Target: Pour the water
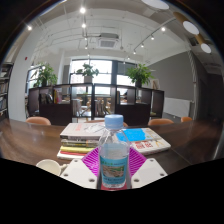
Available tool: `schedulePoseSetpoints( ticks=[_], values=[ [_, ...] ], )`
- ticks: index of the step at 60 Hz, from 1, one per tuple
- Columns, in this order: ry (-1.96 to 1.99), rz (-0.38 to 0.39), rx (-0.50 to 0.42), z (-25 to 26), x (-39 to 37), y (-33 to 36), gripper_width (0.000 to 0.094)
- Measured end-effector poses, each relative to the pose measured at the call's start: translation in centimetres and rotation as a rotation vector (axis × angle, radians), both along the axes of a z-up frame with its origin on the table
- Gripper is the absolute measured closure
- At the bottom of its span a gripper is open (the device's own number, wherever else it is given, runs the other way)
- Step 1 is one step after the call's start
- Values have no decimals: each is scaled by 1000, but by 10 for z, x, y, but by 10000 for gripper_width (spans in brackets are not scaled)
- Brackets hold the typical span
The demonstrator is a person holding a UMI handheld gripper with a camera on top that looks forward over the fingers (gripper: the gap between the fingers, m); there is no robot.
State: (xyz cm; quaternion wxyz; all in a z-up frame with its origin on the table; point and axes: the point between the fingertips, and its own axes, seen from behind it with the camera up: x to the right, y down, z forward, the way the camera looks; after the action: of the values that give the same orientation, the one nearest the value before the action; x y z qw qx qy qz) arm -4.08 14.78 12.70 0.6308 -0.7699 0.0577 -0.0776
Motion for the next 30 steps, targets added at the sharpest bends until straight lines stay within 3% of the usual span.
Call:
schedulePoseSetpoints(
  ticks=[8, 11, 20, 27, 30],
  values=[
    [58, 25, -40, -46, 5, 6, 601],
    [75, 31, 17, -41, 8, 2, 590],
    [98, 45, 53, -41, 5, -1, 567],
    [106, 47, 49, -42, 5, -1, 472],
    [121, 56, 28, -45, 3, -5, 339]
  ],
)
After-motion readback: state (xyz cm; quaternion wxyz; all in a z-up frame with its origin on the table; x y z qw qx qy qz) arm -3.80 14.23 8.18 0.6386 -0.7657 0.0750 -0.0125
